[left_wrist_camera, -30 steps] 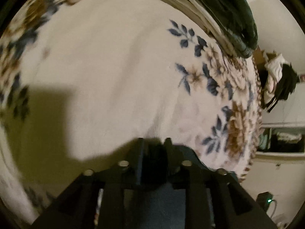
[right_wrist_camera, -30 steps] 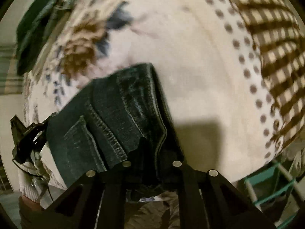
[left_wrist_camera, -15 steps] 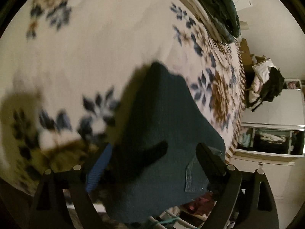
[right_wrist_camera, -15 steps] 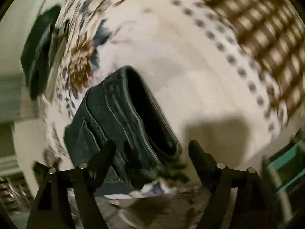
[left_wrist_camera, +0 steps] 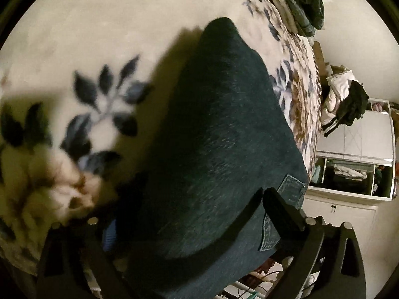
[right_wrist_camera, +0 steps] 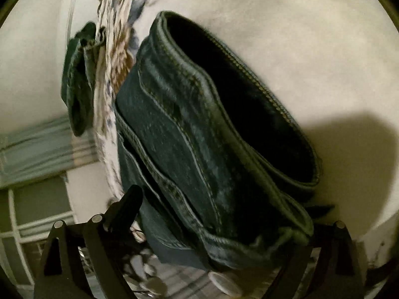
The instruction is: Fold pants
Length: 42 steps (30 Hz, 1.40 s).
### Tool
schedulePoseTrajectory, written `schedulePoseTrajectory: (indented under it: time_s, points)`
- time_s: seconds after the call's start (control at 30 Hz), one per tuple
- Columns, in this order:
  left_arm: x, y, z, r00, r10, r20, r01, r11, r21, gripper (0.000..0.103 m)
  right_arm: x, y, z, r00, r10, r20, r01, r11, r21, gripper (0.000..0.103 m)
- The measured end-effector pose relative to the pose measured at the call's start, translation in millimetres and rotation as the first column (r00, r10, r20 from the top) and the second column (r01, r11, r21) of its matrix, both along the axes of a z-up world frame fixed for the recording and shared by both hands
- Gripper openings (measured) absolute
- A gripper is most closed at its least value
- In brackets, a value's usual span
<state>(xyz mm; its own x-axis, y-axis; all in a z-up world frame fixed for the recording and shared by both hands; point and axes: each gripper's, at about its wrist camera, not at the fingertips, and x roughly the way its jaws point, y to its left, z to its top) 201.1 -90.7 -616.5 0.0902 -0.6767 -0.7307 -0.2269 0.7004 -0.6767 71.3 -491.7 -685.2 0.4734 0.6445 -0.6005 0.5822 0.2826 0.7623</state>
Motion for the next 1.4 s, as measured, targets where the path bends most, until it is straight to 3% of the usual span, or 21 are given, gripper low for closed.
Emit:
schedulePoseTrajectory:
  time_s: [0.1,0.3,0.33,0.37,0.43,0.5,0.6,0.73,0.9,1.07,1.27,1.4]
  points:
    - [5,-3,-1,1.0,-0.011,0.001,0.011,1.0,-0.005,0.102,1,2,5,0.998,-0.039,0.055,0.038,0.999,0.018,0.095]
    - [10,-3,-3,1.0,-0.015,-0.002,0.015,1.0,-0.003,0.103,8,7,-4,0.996,-0.065,0.066,0.065,0.998,-0.006,0.094]
    - [9,-3,-2,1.0,-0.014,-0.002,0.014,1.0,0.0,0.103,11,10,-2,0.996,-0.064,0.063,0.067,0.997,-0.032,0.086]
    - [9,-4,-2,1.0,-0.018,0.004,0.018,1.0,0.003,0.103,12,13,0,0.997,-0.061,0.052,0.064,0.996,-0.062,0.066]
    - [8,-6,4,0.998,-0.03,0.051,0.029,0.999,0.022,0.091,14,18,4,0.997,-0.065,0.041,0.068,0.993,-0.097,0.057]
    - [3,-2,11,0.995,-0.036,0.094,0.03,0.998,0.062,0.054,17,23,11,0.997,-0.062,0.04,0.067,0.99,-0.128,0.047]
    - [-5,5,20,0.992,-0.018,0.128,0.012,0.999,0.05,0.031,20,30,25,0.999,-0.039,0.037,0.045,0.984,-0.17,0.04]
    - [-9,2,47,0.984,-0.024,0.174,0.011,0.997,0.072,0.026,21,33,47,0.999,-0.01,0.04,0.018,0.979,-0.204,0.036]
    - [-2,4,91,0.981,-0.004,0.195,-0.008,0.998,0.061,0.026,30,39,77,0.998,-0.011,0.057,0.021,0.983,-0.183,0.035]
    - [26,14,148,0.979,0.019,0.202,-0.03,0.998,0.051,0.026,52,34,140,0.995,0.017,0.099,0.001,0.985,-0.175,0.035]
    - [93,24,210,0.961,0.04,0.272,-0.051,0.998,0.034,0.026,129,49,211,0.983,0.046,0.179,-0.013,0.983,-0.182,0.035]
    - [169,35,240,0.945,0.059,0.322,-0.069,0.997,0.018,0.026,208,62,247,0.971,0.042,0.237,0.002,0.983,-0.182,0.035]
